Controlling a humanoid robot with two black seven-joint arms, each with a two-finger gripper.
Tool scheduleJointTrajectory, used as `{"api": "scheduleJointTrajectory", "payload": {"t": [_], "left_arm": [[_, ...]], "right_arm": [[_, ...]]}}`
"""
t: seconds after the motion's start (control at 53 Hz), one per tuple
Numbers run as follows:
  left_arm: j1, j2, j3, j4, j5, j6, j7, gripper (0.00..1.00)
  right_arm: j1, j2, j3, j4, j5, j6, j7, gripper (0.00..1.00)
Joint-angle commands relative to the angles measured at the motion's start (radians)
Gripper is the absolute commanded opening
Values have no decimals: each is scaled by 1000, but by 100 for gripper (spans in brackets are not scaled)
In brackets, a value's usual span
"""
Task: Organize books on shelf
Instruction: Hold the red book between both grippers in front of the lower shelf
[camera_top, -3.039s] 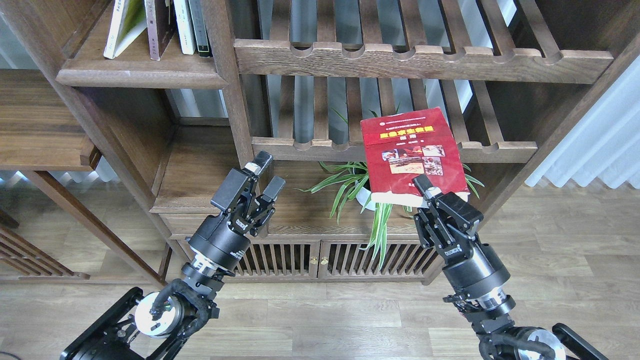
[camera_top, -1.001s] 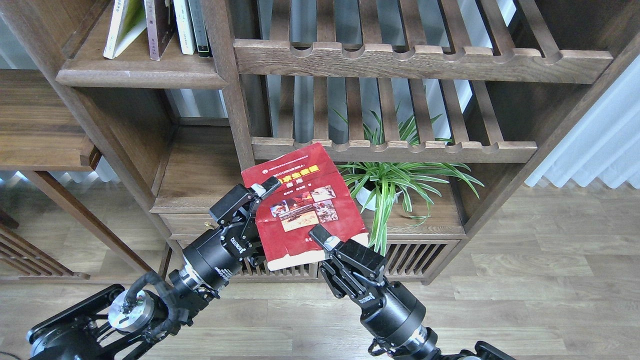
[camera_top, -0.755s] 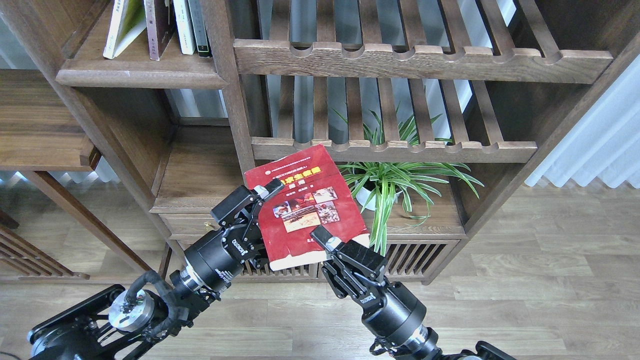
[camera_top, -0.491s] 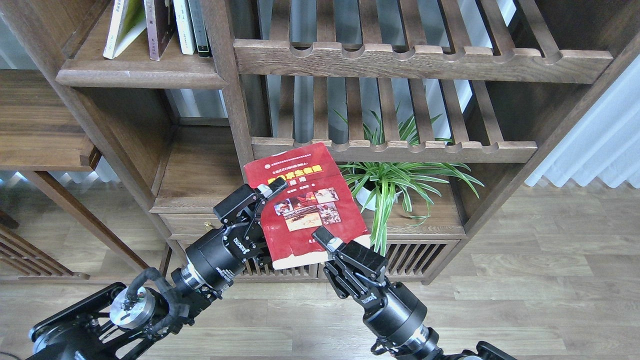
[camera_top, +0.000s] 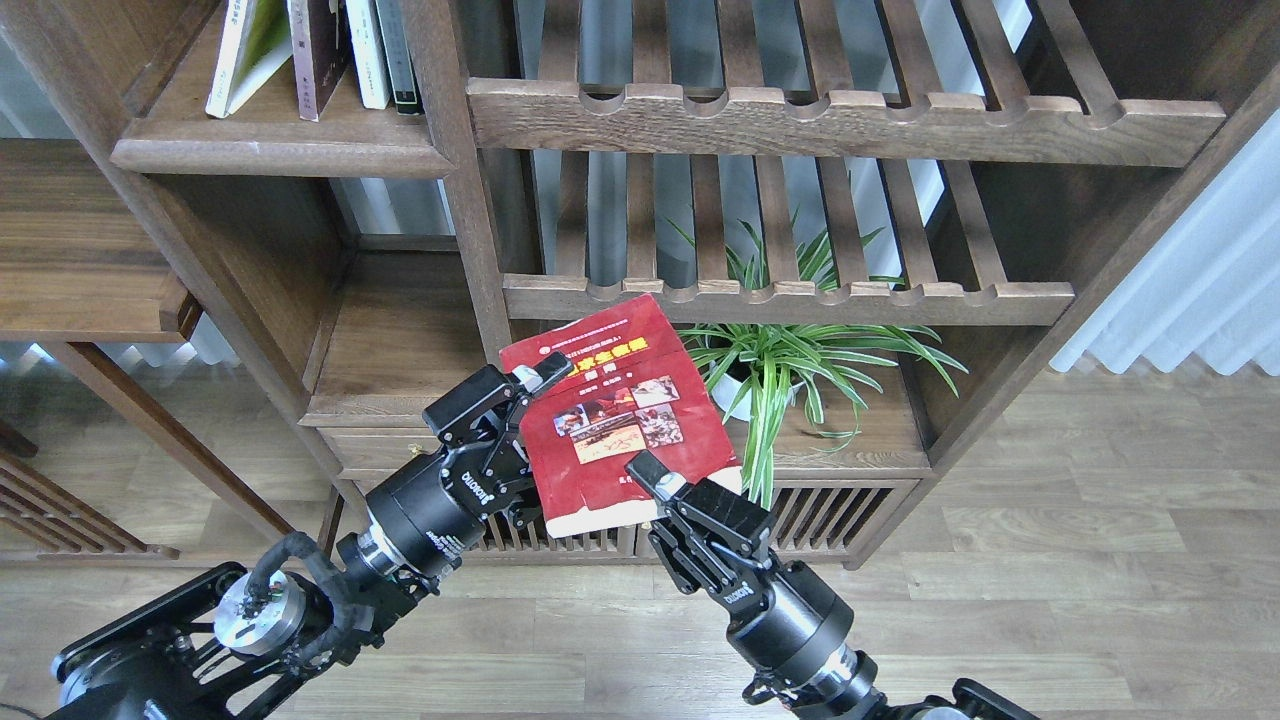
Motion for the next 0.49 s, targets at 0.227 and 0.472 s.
{"api": "scheduleJointTrajectory", "payload": {"t": [0.227, 0.472], "left_arm": [[-5, -8, 2, 0, 0, 0, 13, 59], [-1, -11, 3, 0, 0, 0, 26, 28]], "right_arm": [[2, 0, -2, 0, 0, 0, -2, 4], [8, 0, -2, 0, 0, 0, -2, 4]]}}
